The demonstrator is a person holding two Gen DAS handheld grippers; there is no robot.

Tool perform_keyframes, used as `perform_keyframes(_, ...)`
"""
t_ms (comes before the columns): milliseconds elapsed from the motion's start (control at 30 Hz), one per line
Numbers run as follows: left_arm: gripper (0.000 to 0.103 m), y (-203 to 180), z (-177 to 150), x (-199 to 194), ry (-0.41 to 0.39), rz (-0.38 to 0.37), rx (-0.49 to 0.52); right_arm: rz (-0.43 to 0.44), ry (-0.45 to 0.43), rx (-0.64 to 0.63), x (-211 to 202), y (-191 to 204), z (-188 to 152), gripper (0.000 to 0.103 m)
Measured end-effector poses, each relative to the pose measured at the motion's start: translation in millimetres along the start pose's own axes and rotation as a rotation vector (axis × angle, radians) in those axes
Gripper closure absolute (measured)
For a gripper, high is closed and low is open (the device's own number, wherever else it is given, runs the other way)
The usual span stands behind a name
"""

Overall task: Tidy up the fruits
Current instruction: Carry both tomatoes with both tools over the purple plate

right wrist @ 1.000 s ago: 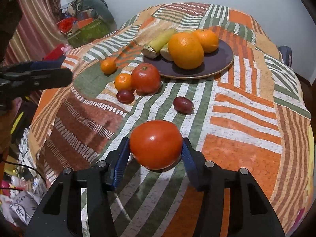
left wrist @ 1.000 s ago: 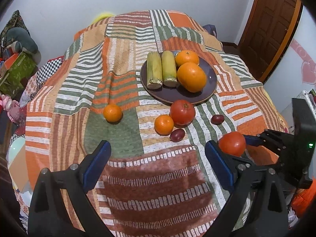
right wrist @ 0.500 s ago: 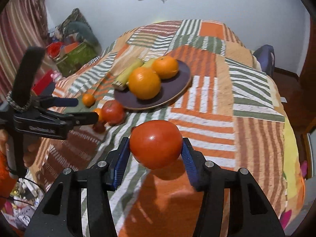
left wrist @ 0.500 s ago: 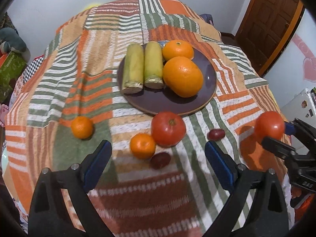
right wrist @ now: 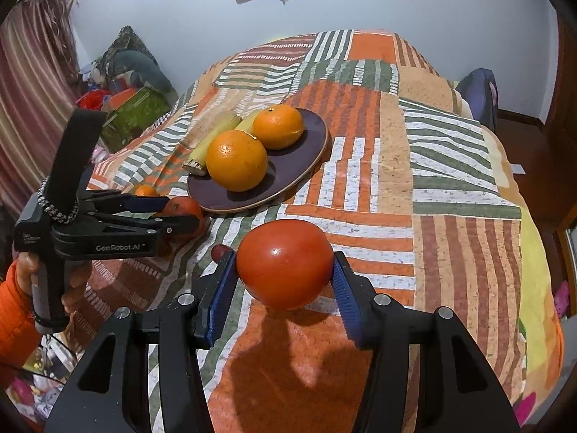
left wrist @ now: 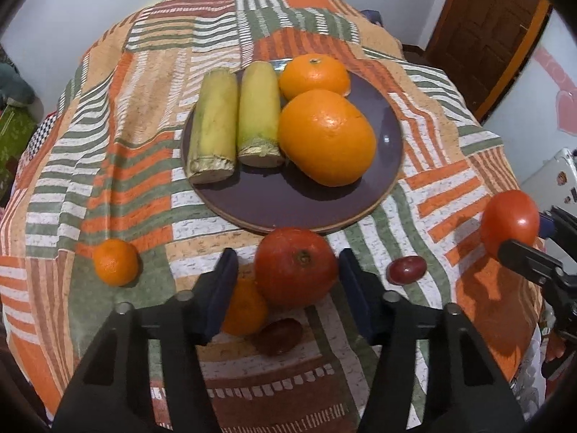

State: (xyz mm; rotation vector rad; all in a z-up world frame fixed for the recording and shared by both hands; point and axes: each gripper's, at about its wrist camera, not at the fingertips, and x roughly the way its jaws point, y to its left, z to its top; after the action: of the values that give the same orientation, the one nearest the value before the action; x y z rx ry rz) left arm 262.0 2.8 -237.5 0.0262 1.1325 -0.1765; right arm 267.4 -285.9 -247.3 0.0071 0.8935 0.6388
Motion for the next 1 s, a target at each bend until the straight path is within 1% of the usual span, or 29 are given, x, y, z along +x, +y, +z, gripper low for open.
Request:
perform_keyframes(100,0.056,-3,-1,-2,-0.005,0.007,0.004,0.004,0.003,0.001,3,0,0,0.054)
perform_keyframes(233,0.056,3,0,-5,-0.007,-0.017,-0.027,0.003,0.003,-0.012,4,2,3,0.054)
perform_keyframes(400,0.056,12,5,-19,-0.051,-0.023,-0.037,-0.004,-0.008,-0.027,7,2,13,0.054)
perform_keyframes(500,0.056,19,12,-22,-0.067,-0.012,-0.051,-0.01,-0.015,-0.039,11,2,21,0.054)
perform_keyframes(667,0.056,27,22,-18,-0.07,-0.013,-0.079,-0.016,-0.027,-0.054,21,3,37,0.054)
perform_keyframes(1000,0.056,26,33,-7,-0.076,-0.018,-0.073,-0.036,-0.038,-0.074,46,1,65,0.054)
